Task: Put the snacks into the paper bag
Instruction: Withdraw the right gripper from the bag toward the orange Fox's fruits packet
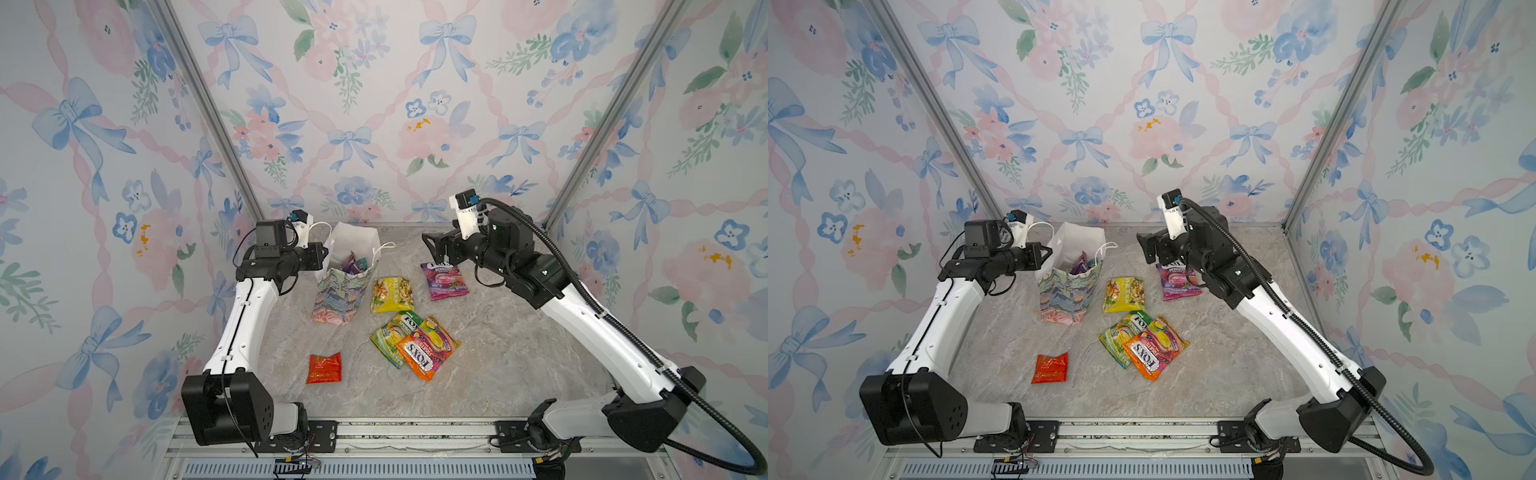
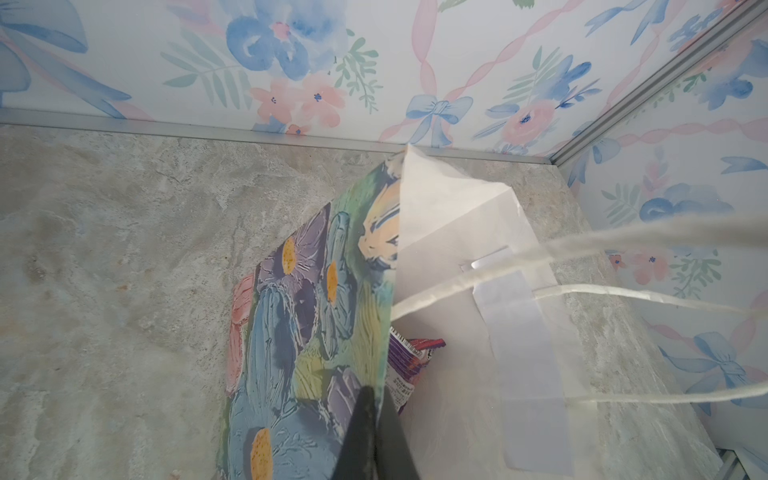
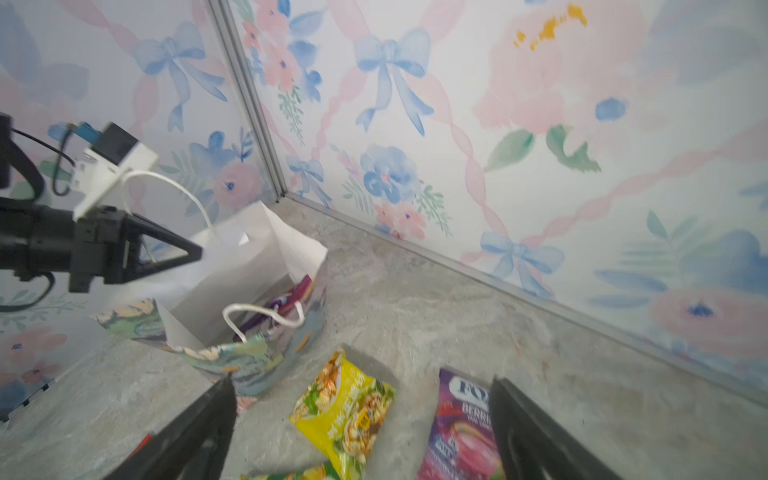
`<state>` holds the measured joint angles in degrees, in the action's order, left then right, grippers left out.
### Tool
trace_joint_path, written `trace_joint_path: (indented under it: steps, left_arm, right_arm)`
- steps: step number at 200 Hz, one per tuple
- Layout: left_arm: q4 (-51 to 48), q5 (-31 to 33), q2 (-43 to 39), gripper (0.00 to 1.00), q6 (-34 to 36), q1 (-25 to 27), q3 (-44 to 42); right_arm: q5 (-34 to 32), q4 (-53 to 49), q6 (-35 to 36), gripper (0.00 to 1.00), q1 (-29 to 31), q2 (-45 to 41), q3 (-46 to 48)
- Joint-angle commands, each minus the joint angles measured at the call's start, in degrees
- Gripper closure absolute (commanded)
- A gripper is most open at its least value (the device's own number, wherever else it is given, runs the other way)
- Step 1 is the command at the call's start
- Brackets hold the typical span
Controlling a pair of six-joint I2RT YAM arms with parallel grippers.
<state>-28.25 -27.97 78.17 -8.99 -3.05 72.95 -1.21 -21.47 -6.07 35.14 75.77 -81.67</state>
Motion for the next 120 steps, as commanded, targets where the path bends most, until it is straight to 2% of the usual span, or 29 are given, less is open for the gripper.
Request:
trace_joint_path:
  steps: [1,23,45,76,120]
  left_arm:
    - [-0.04,1.07,-0.67,1.0,0.75,-0.29,-1.3]
    - [-0.01,0.97,-0.53,1.0,0.69,-0.51,-1.29]
    - [-0.03,1.07,-0.46,1.0,0.55,-0.49,-1.4]
    - [0.22,0.54,-0.1,1.0,0.29,-0.56,-1.58]
    - [0.26,1.25,-0.56,1.0,0.36,-0.61,-1.78]
  right_arm:
    - [-0.69,-1.72,-4.7,0.03,-2.61,-3.72,10.81]
    - [-0.94,-7.45,-4.73,0.02,-4.54,-5.93,17.47]
    - [2.65,-10.66,-4.65,0.02,-6.07,-4.86,21.41]
    - [9.98,-11.36,-3.49,0.07,-7.57,1.94,23.39]
    - [14.76,-9.11,-2.15,0.16,-7.56,12.98,21.12]
